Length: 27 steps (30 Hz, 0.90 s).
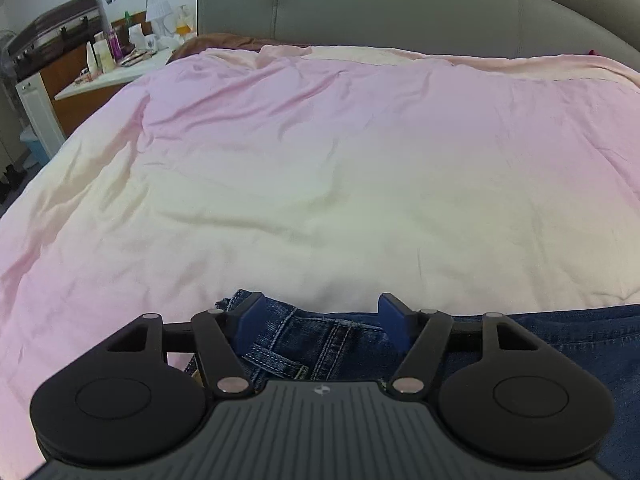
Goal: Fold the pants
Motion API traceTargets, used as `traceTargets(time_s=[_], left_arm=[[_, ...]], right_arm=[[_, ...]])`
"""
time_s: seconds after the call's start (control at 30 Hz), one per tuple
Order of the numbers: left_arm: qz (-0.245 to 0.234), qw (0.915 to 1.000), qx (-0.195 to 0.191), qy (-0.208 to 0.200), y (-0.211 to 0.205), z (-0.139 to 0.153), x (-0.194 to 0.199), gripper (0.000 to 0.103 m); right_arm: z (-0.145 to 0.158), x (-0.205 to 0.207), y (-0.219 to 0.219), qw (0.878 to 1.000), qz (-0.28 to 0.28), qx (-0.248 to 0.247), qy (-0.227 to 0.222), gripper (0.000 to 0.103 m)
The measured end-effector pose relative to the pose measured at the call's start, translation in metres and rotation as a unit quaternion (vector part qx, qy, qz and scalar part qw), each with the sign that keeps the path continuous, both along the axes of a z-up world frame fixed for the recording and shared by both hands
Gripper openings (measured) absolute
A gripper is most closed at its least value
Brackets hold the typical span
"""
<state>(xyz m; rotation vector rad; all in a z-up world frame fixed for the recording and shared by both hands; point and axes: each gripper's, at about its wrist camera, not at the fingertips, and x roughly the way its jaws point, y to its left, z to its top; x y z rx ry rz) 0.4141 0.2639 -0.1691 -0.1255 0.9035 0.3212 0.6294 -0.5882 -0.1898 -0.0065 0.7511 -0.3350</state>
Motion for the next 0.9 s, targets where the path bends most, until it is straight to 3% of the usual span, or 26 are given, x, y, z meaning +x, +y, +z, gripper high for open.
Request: traceTargets(time_s=[0.07,0.1,0.13,0.3,0.33,0.37,0.5,0.7,0.8,0.9], left_arm=[[0.02,0.9998,0.003,-0.004,0.009,-0.004,-0.002,0.076],[0.027,0.9996,0.001,0.004,0.013,-0.008,-0.001,0.076],[0.034,0.9994,-0.003,0.011,0.018,-0.012,0.0,0.076],[0.055,0.9985,0.003,0.004,0.028,-0.02,0.004,0.079],[0.056,0.9983,-0.013,0.012,0.03,-0.022,0.006,0.054],[0.054,0.9979,-0.034,0.015,0.03,-0.023,0.007,0.043],[0.042,0.999,0.009,-0.01,0.012,-0.014,-0.005,0.031],[0.072,0.9919,0.062,-0.084,0.0,0.019,-0.025,0.024],[0.084,0.9899,0.081,-0.081,0.002,0.019,-0.011,0.023],[0.072,0.9915,0.096,-0.051,-0.004,0.002,0.008,0.023]], right_arm=[[0.0,-0.002,0.004,1.0,0.003,-0.011,0.004,0.045],[0.0,-0.001,0.004,1.0,-0.002,-0.013,0.008,0.021],[-0.001,-0.001,0.004,1.0,-0.01,-0.016,0.015,0.007],[-0.001,-0.006,0.02,0.998,-0.004,-0.06,0.021,0.006],[0.0,-0.006,0.022,0.997,-0.004,-0.07,0.022,0.006],[0.002,-0.007,0.024,0.997,-0.006,-0.077,0.021,0.006],[0.004,-0.007,0.032,0.994,-0.015,-0.104,0.027,0.005],[0.014,-0.008,0.038,0.987,-0.032,-0.154,0.012,0.003],[0.017,-0.005,0.039,0.987,-0.037,-0.155,0.005,0.003],[0.011,0.002,0.039,0.987,-0.038,-0.155,0.014,0.003]])
